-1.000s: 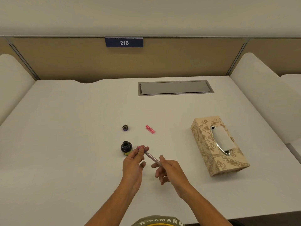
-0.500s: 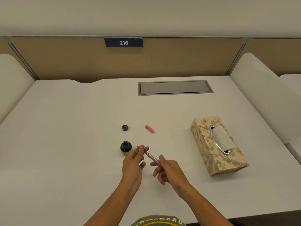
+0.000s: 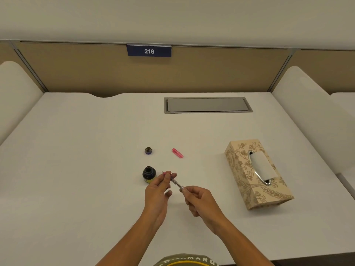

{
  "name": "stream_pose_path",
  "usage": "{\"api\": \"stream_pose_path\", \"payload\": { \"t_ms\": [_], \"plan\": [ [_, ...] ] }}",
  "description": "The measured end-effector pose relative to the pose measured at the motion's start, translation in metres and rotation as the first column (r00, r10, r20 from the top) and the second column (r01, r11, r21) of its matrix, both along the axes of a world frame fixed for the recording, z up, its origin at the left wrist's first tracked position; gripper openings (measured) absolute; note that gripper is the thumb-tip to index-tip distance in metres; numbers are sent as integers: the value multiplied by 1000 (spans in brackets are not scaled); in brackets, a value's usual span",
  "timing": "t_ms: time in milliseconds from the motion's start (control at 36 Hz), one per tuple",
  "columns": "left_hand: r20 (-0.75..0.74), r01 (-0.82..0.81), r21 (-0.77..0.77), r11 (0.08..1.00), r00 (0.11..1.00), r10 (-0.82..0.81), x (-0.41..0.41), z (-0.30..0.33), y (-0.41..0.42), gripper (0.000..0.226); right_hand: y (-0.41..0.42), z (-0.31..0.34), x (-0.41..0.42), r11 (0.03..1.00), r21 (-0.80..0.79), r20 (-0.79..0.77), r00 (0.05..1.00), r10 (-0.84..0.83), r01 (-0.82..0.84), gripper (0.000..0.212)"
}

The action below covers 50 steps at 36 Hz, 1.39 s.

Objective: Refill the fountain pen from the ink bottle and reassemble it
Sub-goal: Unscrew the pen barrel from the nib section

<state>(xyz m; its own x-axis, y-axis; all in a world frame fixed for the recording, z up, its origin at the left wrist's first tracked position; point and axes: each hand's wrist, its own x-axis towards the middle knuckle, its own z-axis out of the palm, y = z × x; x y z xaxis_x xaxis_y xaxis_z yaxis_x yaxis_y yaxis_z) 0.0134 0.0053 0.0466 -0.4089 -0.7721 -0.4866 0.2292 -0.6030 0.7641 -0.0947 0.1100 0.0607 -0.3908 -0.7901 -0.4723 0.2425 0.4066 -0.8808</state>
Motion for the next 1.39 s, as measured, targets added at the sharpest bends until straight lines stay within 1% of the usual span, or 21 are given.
{"api": "stream_pose_path", "payload": {
  "t_ms": [83, 278, 389, 444, 500, 611, 722, 806, 889, 972, 1111, 1222, 1389],
  "plan": [
    [-6, -10, 8, 1000, 1000, 10, 0, -1, -1, 14, 1, -1, -1, 1000, -1, -18, 1000, 4, -4, 19],
    [-21, -63, 13, 998, 998, 63, 2, -2, -7, 18, 7, -6, -5, 1000, 5, -80, 997, -8, 9, 17],
    [-18, -98, 13, 995, 995, 99, 4, -3, -10, 20, 11, -10, -10, 1000, -17, -10, 1000, 2, -2, 17],
    [-15, -110, 11, 994, 994, 110, 5, -3, -11, 21, 13, -12, -14, 1000, -7, -2, 1000, 3, -3, 17],
    [-17, -118, 12, 993, 993, 118, 6, -4, -11, 21, 14, -13, -17, 1000, 22, -43, 999, -19, 20, 18],
    [-14, -134, 22, 991, 991, 134, 7, -5, -11, 22, 14, -15, -22, 995, 76, -184, 981, -55, 69, 17],
    [-19, -135, 35, 990, 991, 136, 6, -4, -10, 19, 12, -19, -28, 986, 97, -252, 962, -105, 133, 17],
    [-22, -144, 43, 989, 989, 145, 6, -4, -10, 20, 9, -24, -32, 983, 121, -374, 923, -87, 141, 16],
    [-19, -142, 44, 989, 990, 143, 7, -4, -10, 20, 6, -30, -37, 979, 185, -540, 841, 23, 91, 19],
    [-13, -137, 45, 990, 990, 138, 7, -4, -9, 19, 1, -37, -41, 972, 233, -631, 767, 118, 42, 22],
    [9, -141, 33, 989, 990, 141, 6, -3, -8, 23, -8, -47, -45, 956, 293, -721, 663, 201, 28, 25],
    [17, -140, 38, 989, 990, 140, 5, -2, -7, 22, -12, -51, -46, 950, 312, -757, 609, 235, 20, 24],
    [17, -142, 40, 989, 990, 142, 6, -2, -5, 19, -12, -60, -44, 951, 305, -766, 605, 217, 45, 21]
  ]
}}
